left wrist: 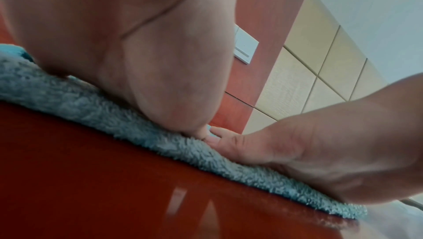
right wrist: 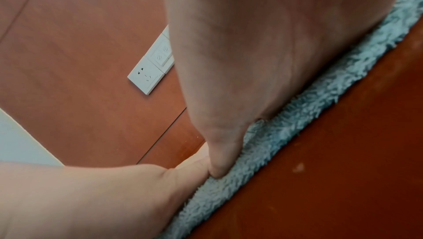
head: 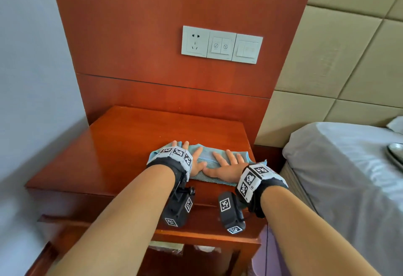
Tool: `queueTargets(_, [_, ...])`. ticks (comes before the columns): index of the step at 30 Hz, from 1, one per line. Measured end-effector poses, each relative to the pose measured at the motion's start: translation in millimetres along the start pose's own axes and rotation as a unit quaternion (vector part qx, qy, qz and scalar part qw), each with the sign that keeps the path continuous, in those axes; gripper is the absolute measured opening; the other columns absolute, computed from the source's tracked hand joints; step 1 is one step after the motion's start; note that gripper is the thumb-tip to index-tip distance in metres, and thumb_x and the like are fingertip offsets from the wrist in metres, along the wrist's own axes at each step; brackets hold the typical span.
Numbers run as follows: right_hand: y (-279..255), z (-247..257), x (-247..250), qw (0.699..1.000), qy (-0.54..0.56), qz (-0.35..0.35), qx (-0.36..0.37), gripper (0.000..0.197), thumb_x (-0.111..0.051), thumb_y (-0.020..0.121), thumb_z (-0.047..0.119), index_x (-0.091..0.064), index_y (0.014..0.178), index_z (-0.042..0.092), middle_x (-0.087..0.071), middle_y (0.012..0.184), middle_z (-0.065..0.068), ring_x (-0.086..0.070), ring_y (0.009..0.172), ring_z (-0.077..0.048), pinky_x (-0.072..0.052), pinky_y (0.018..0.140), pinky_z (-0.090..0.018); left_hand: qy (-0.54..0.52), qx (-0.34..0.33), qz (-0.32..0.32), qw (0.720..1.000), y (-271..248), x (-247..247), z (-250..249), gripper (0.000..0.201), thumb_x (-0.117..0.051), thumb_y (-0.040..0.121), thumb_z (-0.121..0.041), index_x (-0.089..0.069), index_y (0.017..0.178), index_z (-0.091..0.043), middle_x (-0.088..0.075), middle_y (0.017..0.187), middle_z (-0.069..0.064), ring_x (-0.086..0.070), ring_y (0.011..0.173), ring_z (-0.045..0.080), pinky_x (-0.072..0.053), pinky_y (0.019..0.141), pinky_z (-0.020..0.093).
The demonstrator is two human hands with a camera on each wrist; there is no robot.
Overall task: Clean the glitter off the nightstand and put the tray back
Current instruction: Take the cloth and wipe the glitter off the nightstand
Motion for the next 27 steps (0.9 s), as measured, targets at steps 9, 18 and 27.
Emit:
queueTargets(9, [-34.6,-33.3,-19.9,0.998,0.022,-0.05,-0.013,0.084,-0.033,0.076,0.083,-0.003,0.148,0.051,0.009,0.161,0.01,0.016,0.148,-0.022,0.008,0.12,-0.049,-0.096,0.016,-0.006,0.995,-31.6,-30.6,-24.6,0.059,-0.019,0.095,-0.062,0.001,0.149,-0.05,0.013,0.163,-0.006,0.02,0.148,0.029,0.004,0.118,0.058])
queueTargets(18, [-43.0,-10.2,-35.4,0.996,0.009,-0.081,-0.027,0.089,-0.023,0.065,0.091,0.0,0.144,0.058,0.013,0.16,0.015,0.019,0.148,-0.018,0.004,0.115,-0.061,-0.104,0.01,-0.019,0.994,-50.8,-35.7,1.6,0.056,-0.013,0.096,-0.061,0.002,0.149,-0.05,0.014,0.162,-0.01,0.02,0.149,0.024,0.01,0.118,0.056])
queueTargets(27, [-46.0,150.9,-63.4,0.996,-0.025,-0.048,0.074,0.079,-0.02,0.077,0.084,0.001,0.147,0.052,0.018,0.16,0.011,0.021,0.147,-0.02,0.009,0.109,-0.069,-0.136,0.115,-0.014,0.984,-65.4,-49.3,163.8,0.058,-0.016,0.095,-0.064,0.004,0.149,-0.052,0.015,0.162,-0.011,0.02,0.149,0.025,0.012,0.116,0.056])
Point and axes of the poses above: each hand's wrist, its own y-axis towards the middle knuckle, its own x-axis out of the back of the hand, z = x × y, the point moved 10 cm from there along y, towards the middle knuckle
